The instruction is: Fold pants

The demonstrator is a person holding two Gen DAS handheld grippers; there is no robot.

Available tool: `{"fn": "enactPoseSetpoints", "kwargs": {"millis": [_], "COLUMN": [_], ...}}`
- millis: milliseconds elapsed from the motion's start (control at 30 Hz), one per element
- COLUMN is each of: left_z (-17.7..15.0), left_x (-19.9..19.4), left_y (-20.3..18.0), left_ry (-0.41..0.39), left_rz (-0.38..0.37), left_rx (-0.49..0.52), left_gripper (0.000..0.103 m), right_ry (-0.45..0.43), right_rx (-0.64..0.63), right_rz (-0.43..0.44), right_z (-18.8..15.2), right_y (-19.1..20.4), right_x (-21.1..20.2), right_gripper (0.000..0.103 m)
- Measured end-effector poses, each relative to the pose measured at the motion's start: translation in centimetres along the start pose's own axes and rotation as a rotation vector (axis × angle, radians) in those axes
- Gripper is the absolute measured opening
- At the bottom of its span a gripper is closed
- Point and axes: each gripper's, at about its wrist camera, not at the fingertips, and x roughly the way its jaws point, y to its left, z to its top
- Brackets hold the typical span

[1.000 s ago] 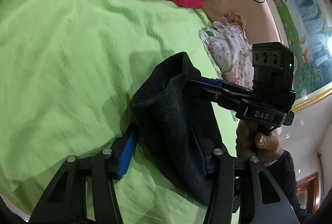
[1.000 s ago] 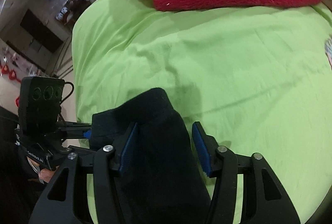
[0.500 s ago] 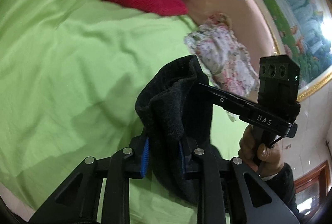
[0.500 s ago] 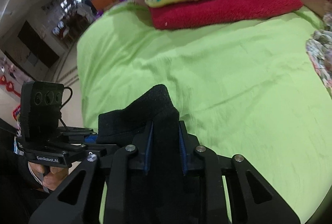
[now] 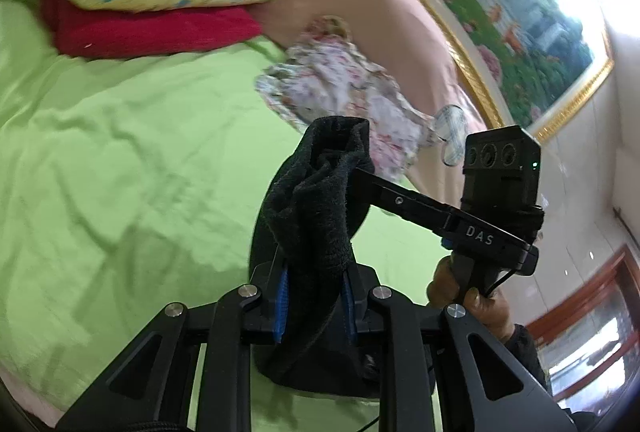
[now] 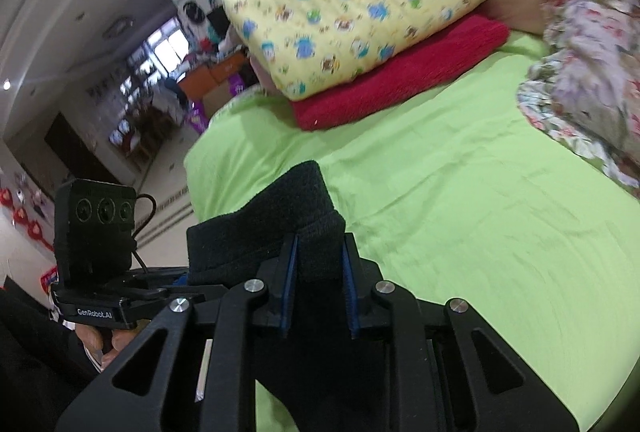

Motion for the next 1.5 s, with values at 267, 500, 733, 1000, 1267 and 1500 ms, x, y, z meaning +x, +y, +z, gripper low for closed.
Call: {"fn": "enactPoseSetpoints", "kwargs": {"millis": [267, 500, 733, 1000, 1267, 1500], "left_z": [-1.9, -4.0, -6.2, -9.6, -12.2, -13.8], "left_x": [1.3, 3.4, 5.7, 8.1, 10.2, 11.9], "left_y": [-5.8, -10.3, -14.3, -17.4, -19.6, -20.9], "left_ry": [0.051, 0.110, 0.174, 0.261, 0.327, 0.371], "left_rz": [-0.063, -0.126, -0.178, -0.201, -0.207, -0.195], "left_rx": [0.103, 0.191, 0.259, 0.331, 0.388, 0.428], "left_gripper": [0.021, 0.021, 0.021, 0.021, 0.021, 0.021], "right_ry": [-0.122, -0.215, -0.291, -0.363, -0.410, -0.450], "right_rx": [0.072, 0.131, 0.196, 0.284, 0.353, 0.405], "right_rz": [-0.021, -0.049, -0.079, -0.105, -0.125, -0.123], "right_z": [-3.3, -6.7, -10.6, -15.9, -19.7, -22.3], "right_y": [-0.8, -1.8, -3.1, -4.5, -5.7, -6.9], "right_x": [-5.7, -10.4, -14.6, -18.1, -20.1, -20.8], "right_gripper": [0.021, 0.021, 0.020, 0.020, 0.020, 0.020]}}
